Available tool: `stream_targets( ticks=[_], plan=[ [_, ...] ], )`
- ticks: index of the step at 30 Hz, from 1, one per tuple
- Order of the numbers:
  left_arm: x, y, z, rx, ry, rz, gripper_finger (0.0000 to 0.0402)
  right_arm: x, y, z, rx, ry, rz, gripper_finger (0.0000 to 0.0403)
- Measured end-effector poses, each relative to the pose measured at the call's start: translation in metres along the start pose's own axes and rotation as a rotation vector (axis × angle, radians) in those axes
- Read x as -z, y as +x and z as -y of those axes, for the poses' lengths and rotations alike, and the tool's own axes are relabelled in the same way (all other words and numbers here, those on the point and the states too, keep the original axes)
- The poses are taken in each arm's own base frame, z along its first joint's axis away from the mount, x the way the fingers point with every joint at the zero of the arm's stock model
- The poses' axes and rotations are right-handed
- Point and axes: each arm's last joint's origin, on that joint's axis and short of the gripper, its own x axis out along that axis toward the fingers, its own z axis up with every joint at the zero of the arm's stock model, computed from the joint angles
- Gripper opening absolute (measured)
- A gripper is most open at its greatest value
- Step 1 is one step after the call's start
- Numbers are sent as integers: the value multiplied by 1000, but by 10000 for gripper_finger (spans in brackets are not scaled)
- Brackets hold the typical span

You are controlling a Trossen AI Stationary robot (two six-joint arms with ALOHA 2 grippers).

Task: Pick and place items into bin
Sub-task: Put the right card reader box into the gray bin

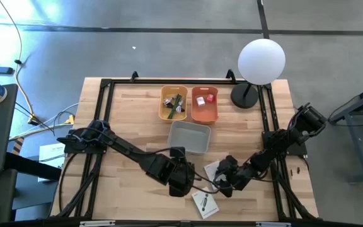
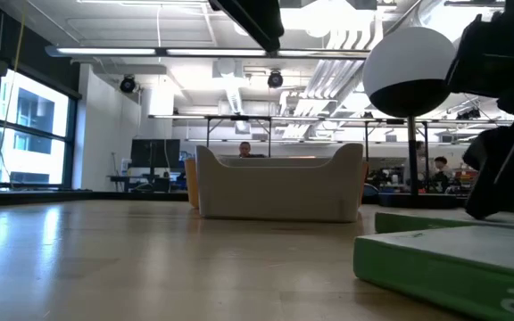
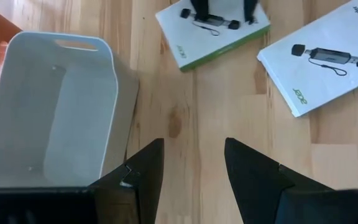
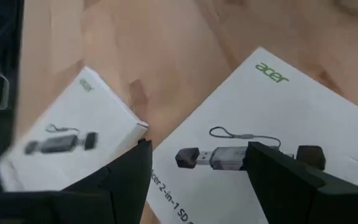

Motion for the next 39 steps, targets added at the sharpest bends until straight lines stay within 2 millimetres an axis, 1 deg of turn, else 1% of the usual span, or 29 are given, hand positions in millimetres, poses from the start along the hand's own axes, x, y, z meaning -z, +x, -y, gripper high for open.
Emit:
stream_targets(
  ticks=[3,7,10,13,18,21,24,27,31,35,38,39],
  plan=[
    [1,-1,3,4,6,2,156,-7,-11,1,0,-83,43,247],
    [1,-2,5,11,9,8,156,-24,-33,-5,-48,-123,126,247],
    [1,-2,5,11,8,9,156,-29,-48,1,-26,-129,116,247],
    [1,-2,5,5,7,13,156,-31,-63,9,19,-70,89,247],
    [-4,-2,5,-12,-31,63,156,-21,-78,35,207,111,-42,247],
    [-8,-3,6,-16,-28,111,156,-16,-79,42,253,166,-73,247],
    [-9,3,7,-39,-38,113,156,-19,-77,38,219,179,-29,247],
    [-10,4,9,-15,-24,125,156,-20,-75,37,214,180,-9,247],
    [-15,3,10,9,46,162,156,-21,-72,43,250,235,-74,247],
    [-21,16,5,9,21,176,156,-22,-71,49,281,257,-112,247],
    [-31,32,4,61,-53,229,156,-24,-70,47,255,166,-111,247],
    [-31,38,3,68,-71,218,156,-24,-70,46,241,125,-116,247]
  ],
)
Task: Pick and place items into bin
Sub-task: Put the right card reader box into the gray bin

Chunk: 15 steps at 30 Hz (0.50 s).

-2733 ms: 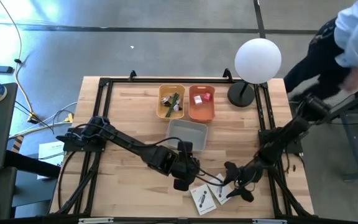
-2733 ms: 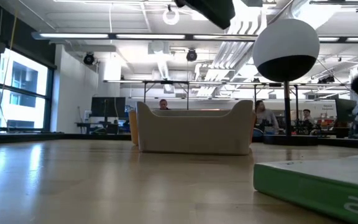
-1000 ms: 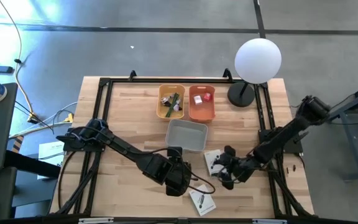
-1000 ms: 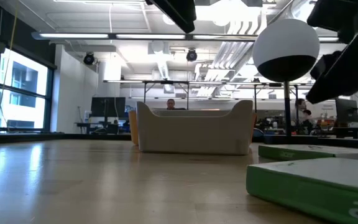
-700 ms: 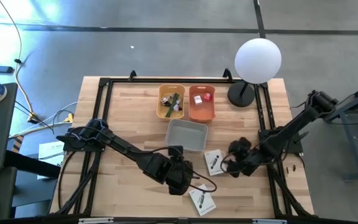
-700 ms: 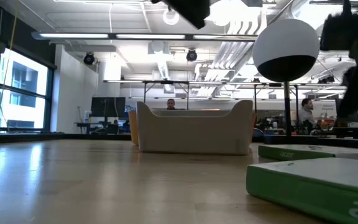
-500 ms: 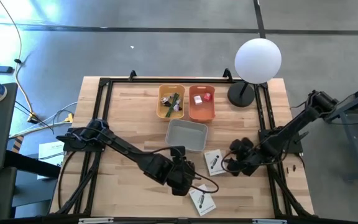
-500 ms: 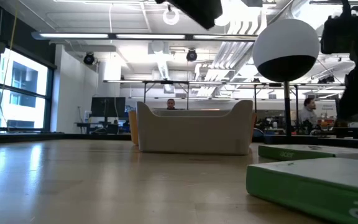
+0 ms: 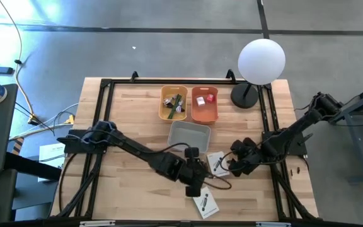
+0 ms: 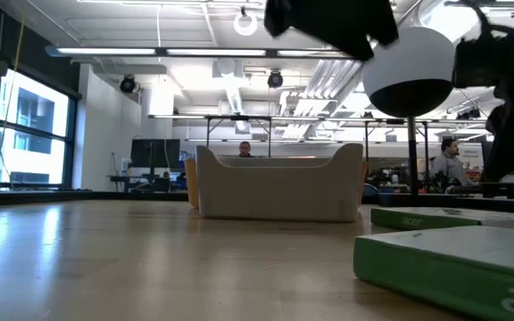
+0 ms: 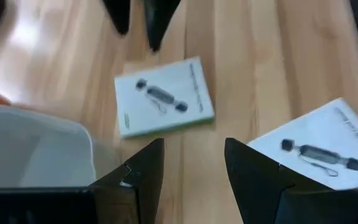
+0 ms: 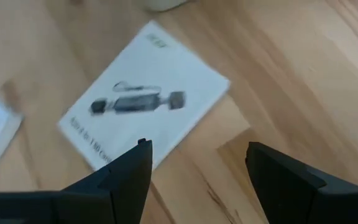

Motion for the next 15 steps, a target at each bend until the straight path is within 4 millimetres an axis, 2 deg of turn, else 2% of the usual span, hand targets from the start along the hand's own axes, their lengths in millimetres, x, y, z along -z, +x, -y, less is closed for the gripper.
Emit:
stream_targets(
  ticks=[2,6,12,15],
  plan=[
    [1,16,3,29,-54,12,156,2,-1,-2,-11,-94,-3,247],
    [10,33,8,51,-122,-40,156,8,-4,-1,1,-212,-26,247],
    [26,51,13,18,-169,-123,156,20,3,10,-19,-124,-96,247],
    [24,58,15,14,-201,-87,156,28,8,13,-76,-67,-105,247]
  ],
)
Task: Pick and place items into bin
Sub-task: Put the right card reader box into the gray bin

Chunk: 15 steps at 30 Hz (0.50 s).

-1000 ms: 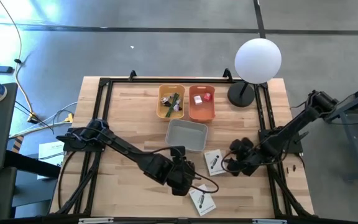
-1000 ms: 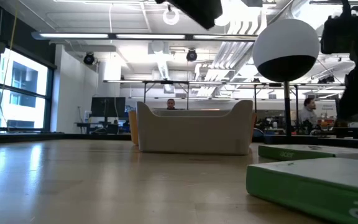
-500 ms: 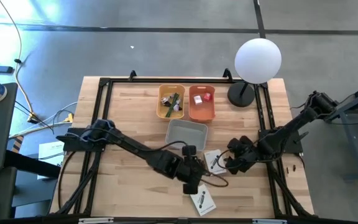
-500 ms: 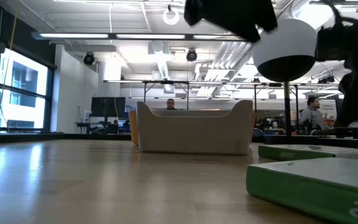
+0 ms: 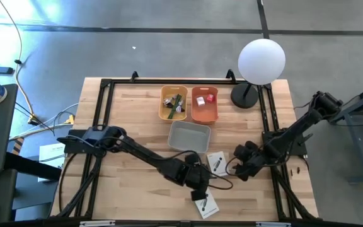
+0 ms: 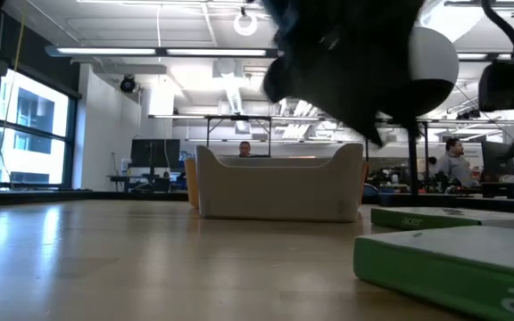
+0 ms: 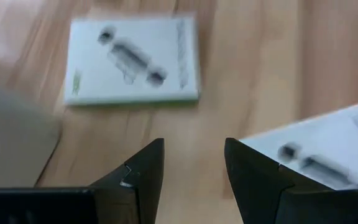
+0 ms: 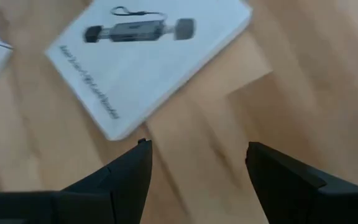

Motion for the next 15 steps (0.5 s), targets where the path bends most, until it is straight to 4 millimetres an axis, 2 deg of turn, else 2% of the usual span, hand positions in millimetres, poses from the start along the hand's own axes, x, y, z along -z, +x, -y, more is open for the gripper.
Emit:
stream_targets(
  ticks=[5,12,15],
  plan=[
    [6,8,-2,-54,-4,-12,156,6,2,-2,-80,48,22,247],
    [16,25,-5,-96,-2,-59,156,1,-3,0,-120,168,3,247],
    [14,32,-6,-92,-16,-46,156,-3,-5,1,-133,242,7,247]
  ],
)
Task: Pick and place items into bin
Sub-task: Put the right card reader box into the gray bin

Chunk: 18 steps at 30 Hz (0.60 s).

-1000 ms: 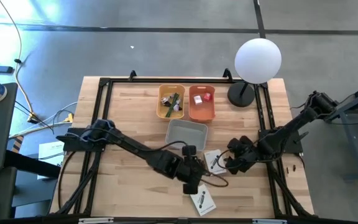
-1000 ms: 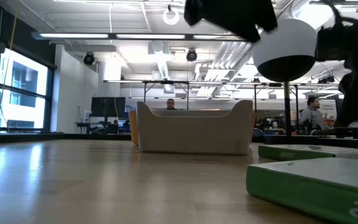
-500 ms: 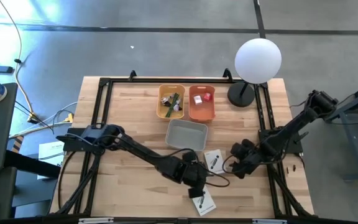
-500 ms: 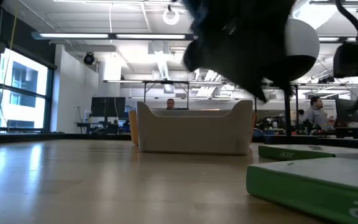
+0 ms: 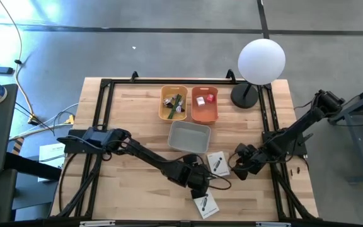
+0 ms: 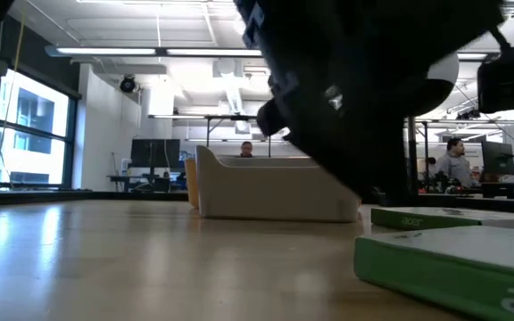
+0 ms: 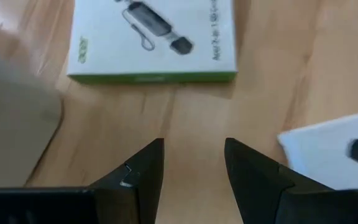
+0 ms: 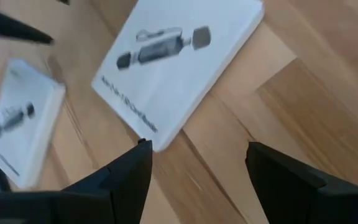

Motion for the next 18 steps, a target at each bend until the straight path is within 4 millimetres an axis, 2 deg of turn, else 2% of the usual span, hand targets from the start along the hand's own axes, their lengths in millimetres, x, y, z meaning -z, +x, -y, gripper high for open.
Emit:
stream_targets(
  ticks=[9,18],
  plan=[
    [-6,9,-15,-29,-23,-12,156,-14,2,6,-32,183,-17,247],
    [-9,10,-16,16,-6,-12,156,-9,18,27,-150,326,-17,247]
  ],
)
